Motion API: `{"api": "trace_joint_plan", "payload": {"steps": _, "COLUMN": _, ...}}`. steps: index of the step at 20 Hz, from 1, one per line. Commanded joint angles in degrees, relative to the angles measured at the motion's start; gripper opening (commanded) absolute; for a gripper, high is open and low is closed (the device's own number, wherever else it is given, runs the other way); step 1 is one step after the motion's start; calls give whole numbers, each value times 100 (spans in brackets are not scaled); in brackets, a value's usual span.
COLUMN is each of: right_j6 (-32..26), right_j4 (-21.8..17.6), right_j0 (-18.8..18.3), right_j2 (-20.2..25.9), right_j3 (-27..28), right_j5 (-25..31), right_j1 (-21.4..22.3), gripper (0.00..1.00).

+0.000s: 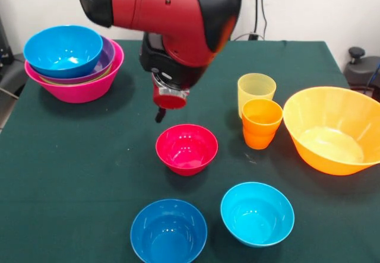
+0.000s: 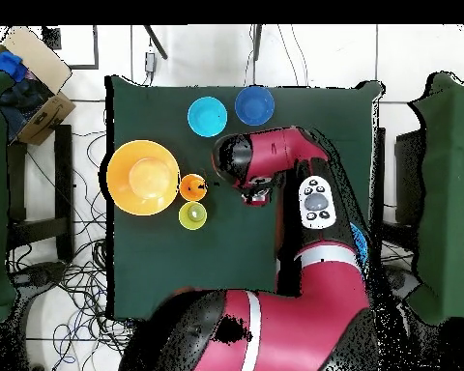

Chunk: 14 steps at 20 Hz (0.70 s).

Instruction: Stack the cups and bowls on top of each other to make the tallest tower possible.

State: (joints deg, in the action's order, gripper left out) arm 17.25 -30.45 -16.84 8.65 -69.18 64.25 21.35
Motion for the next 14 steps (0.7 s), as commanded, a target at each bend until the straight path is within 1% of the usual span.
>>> {"api": "trace_joint_plan", "payload": {"steps": 1, "right_j6": 971, "right_j4": 193, "right_j0": 199, "right_j2": 389, "right_j3": 194, "right_j5": -239, "right_j1": -94, "gripper": 100}}
{"api": "trace_joint_plan", "payload": {"steps": 5, "right_j6": 859, "right_j4": 204, "right_j0": 161, "right_j2": 374, "right_j3": 139, "right_j5": -332, "right_j1": -101, "gripper": 100}}
{"api": "trace_joint_plan", "payload": {"steps": 14, "right_j6": 866, "right_j4": 206, "right_j0": 184, "right_j2": 346, "right_j3": 34, "right_j5": -496, "right_j1": -72, "gripper": 100}}
